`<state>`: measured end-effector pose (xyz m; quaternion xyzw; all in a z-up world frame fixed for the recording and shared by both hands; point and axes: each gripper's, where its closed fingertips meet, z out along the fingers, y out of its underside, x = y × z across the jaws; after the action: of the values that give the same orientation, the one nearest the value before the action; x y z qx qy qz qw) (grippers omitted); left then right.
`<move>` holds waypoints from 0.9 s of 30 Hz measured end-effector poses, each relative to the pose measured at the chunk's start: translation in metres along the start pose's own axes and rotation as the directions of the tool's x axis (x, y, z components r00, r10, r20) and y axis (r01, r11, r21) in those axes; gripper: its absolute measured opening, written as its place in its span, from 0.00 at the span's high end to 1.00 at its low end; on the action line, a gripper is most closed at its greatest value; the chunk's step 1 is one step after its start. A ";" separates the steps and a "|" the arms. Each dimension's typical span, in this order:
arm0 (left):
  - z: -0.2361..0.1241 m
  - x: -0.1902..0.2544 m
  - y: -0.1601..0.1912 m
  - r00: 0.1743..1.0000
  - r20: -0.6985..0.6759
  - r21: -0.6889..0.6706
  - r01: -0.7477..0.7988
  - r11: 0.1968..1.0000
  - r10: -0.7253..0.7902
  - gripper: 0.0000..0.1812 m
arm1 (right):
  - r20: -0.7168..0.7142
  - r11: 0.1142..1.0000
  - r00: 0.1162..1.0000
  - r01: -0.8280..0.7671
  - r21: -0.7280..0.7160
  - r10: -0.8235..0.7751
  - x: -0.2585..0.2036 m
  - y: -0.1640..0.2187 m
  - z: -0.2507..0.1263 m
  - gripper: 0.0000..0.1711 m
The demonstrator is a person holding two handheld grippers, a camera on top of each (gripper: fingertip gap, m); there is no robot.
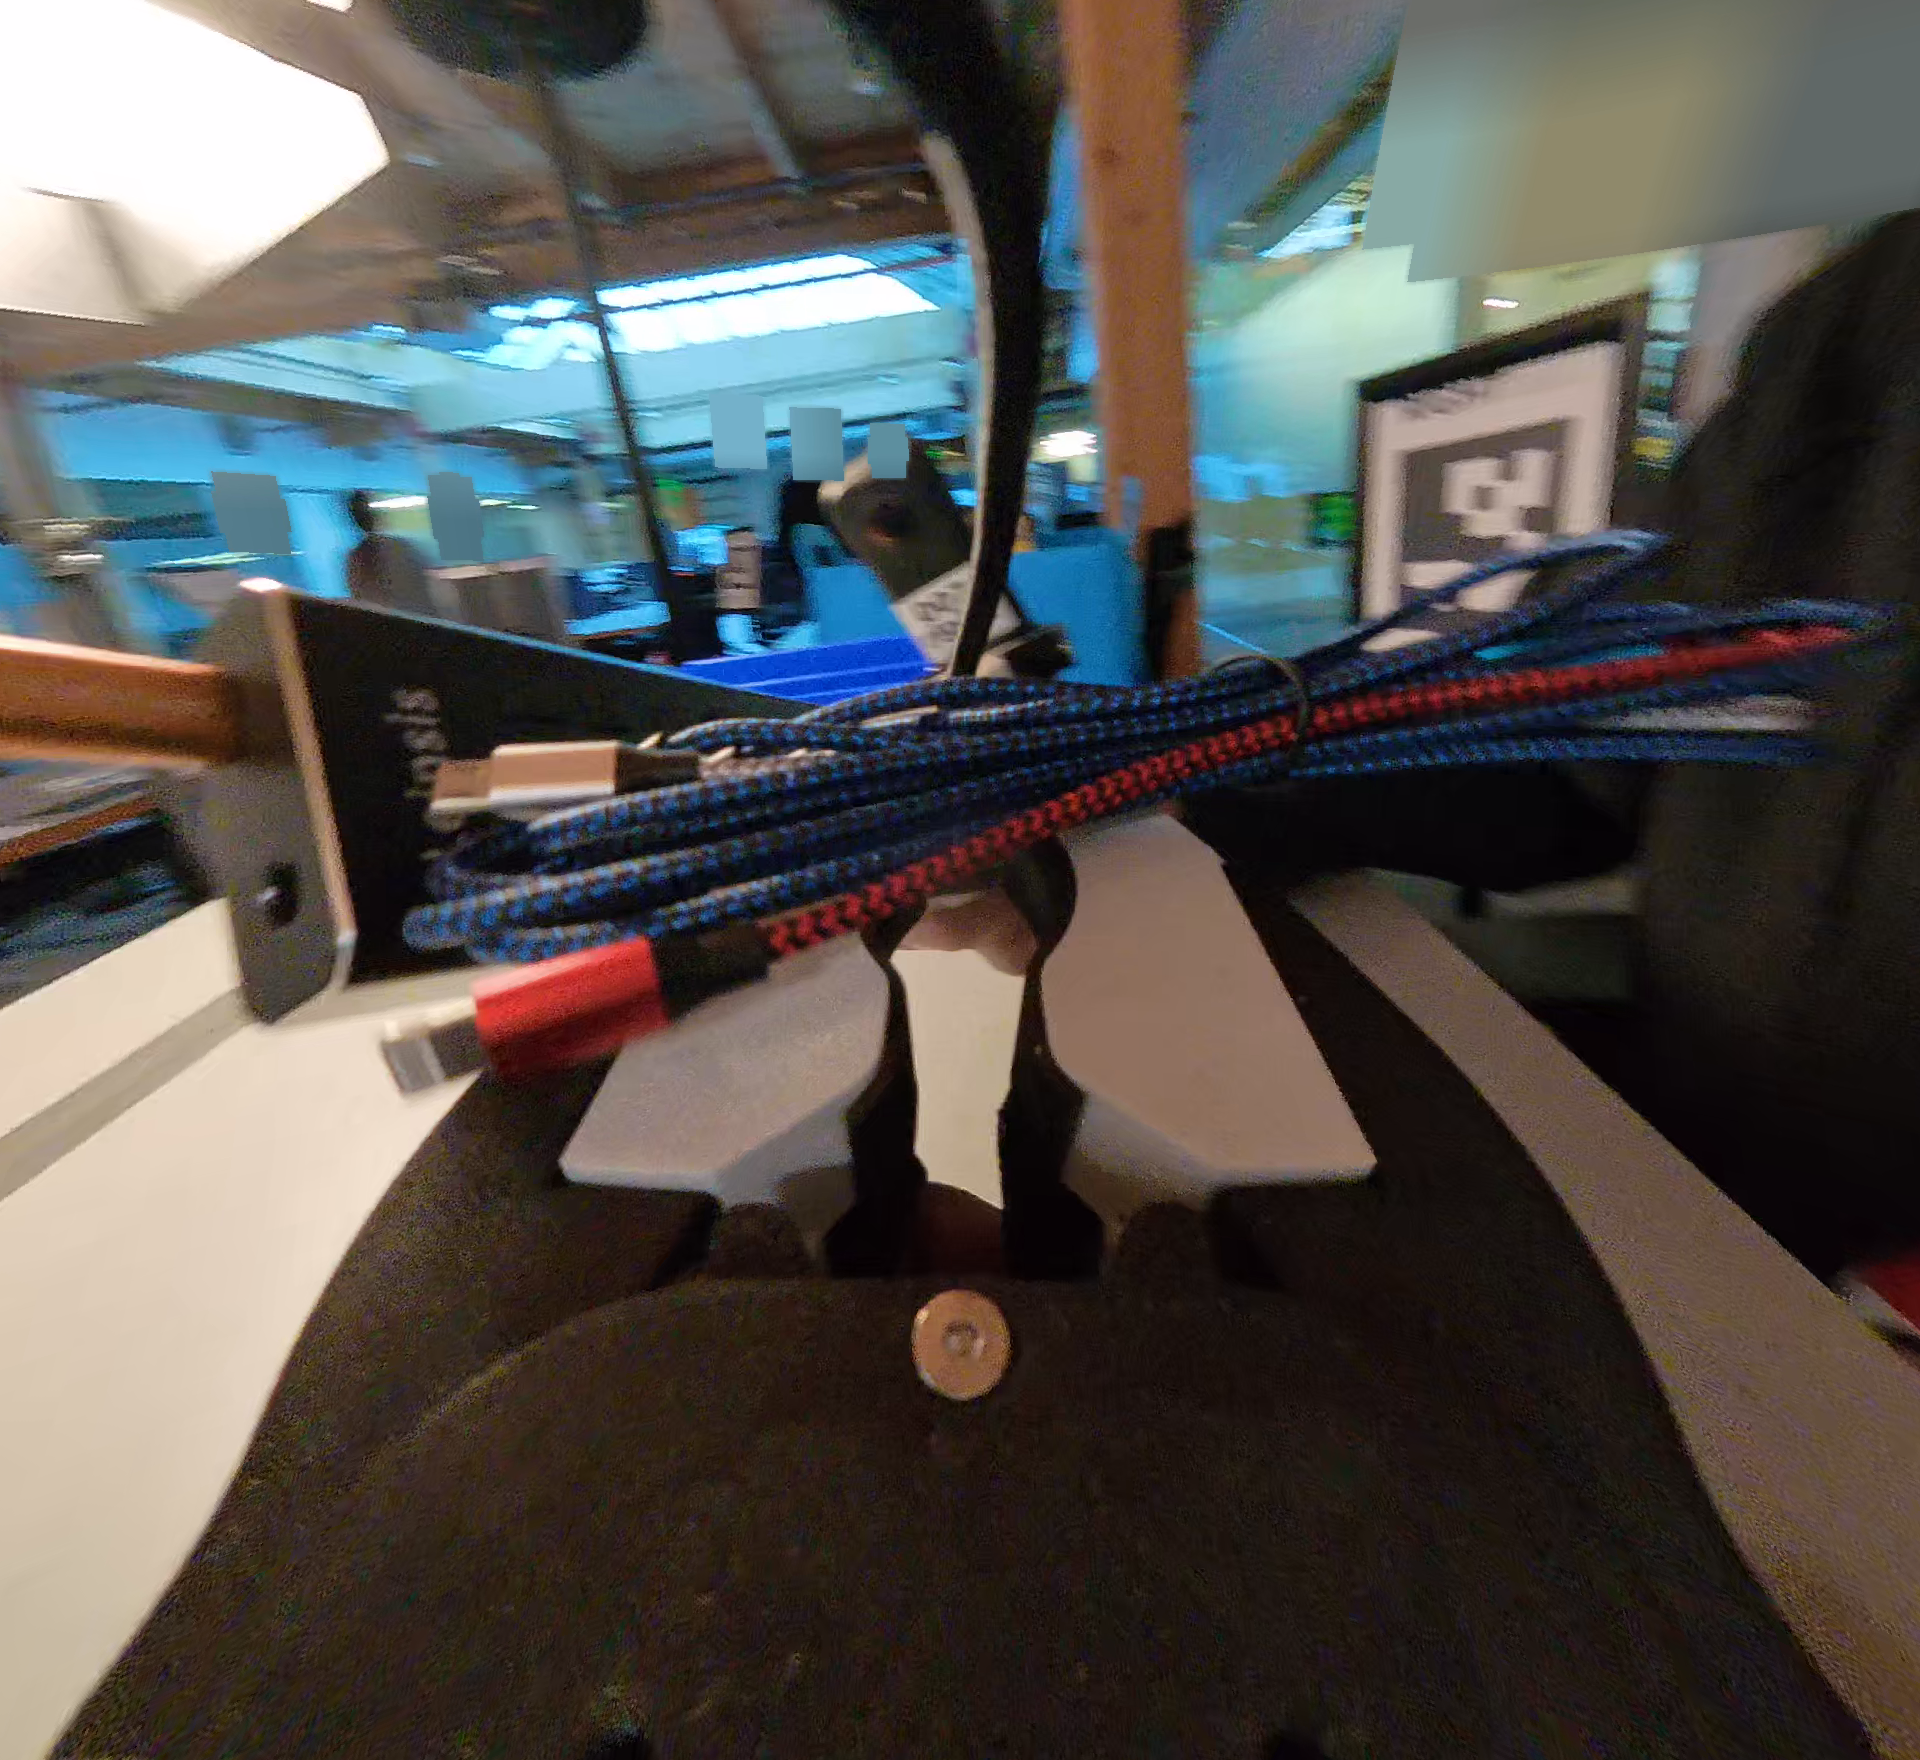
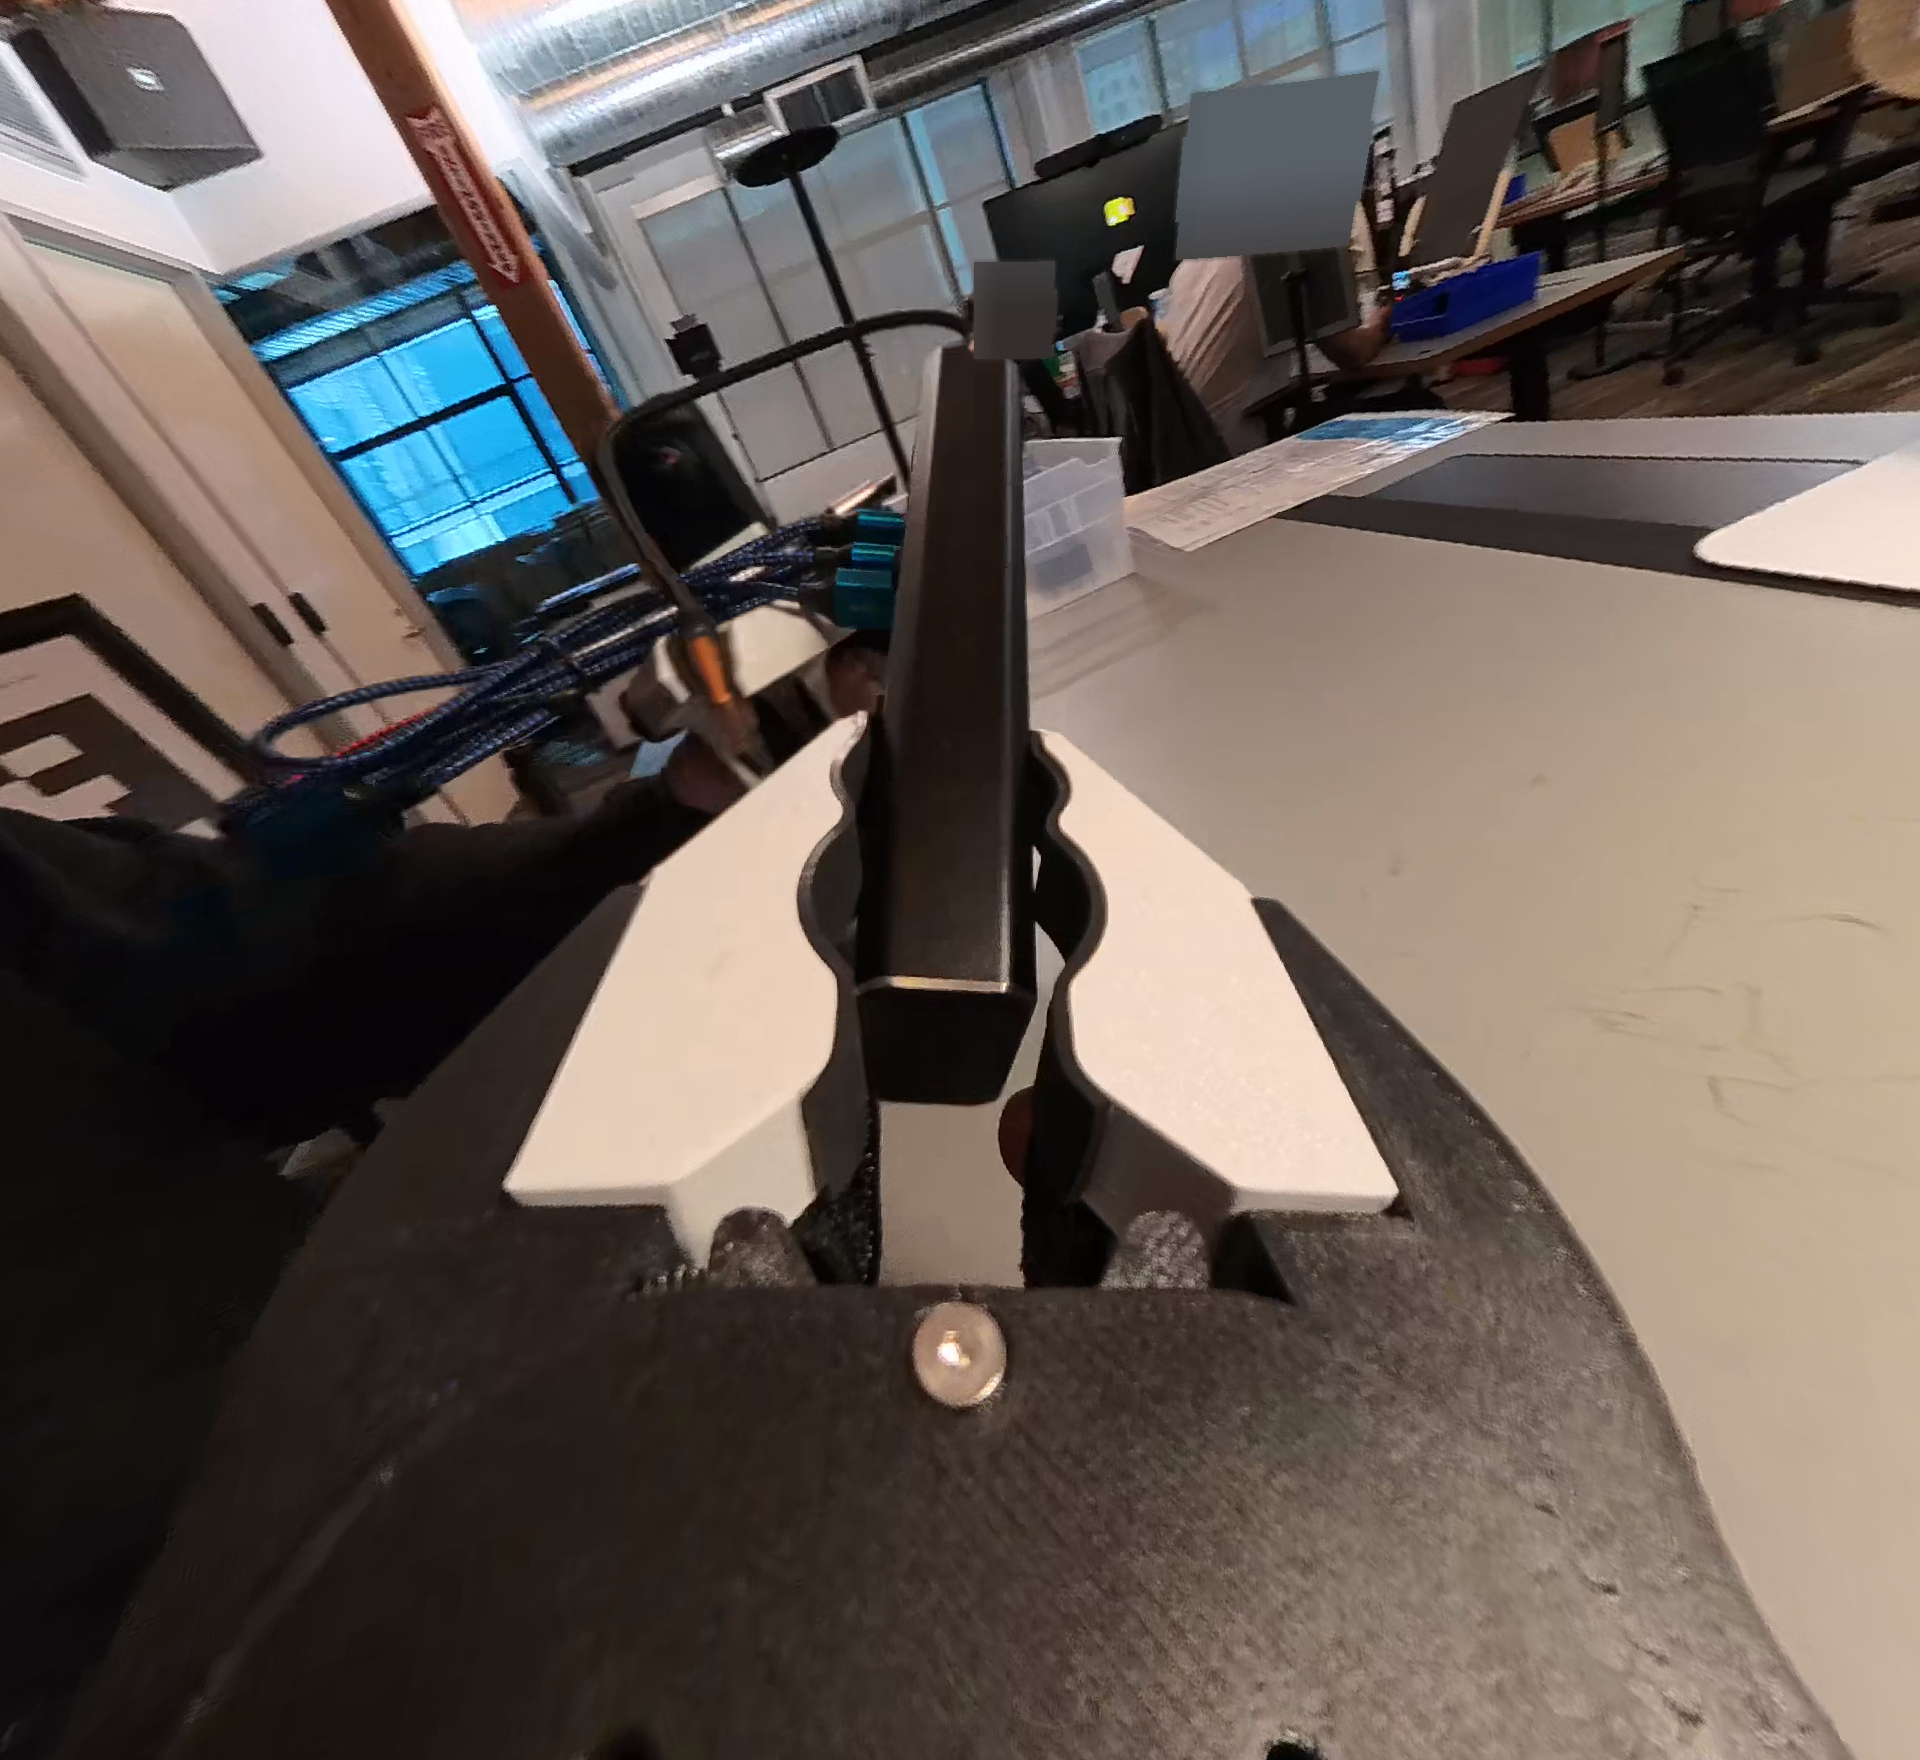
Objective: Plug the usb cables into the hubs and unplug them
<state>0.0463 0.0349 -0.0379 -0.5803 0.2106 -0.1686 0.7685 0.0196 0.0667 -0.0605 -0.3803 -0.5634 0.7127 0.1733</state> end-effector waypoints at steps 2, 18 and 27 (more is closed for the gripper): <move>-0.001 -0.016 -0.001 0.990 0.142 0.013 -0.013 1.000 0.011 0.93 | -0.050 1.000 0.999 0.003 0.012 -0.003 0.005 -0.003 0.000 0.85; 0.001 -0.041 0.015 0.849 0.459 -0.149 -0.215 0.965 0.260 0.96 | -0.243 0.970 0.942 -0.207 0.124 0.232 0.020 0.001 0.004 0.86; 0.002 -0.042 0.018 0.817 0.471 -0.189 -0.276 0.942 0.334 0.96 | -0.214 0.944 0.926 -0.273 0.184 0.310 0.023 -0.005 0.001 0.85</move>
<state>0.0116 0.0629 -0.0496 -0.6049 0.1052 0.1237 0.7796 0.0028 0.0834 -0.0638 -0.5290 -0.4196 0.7200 0.1604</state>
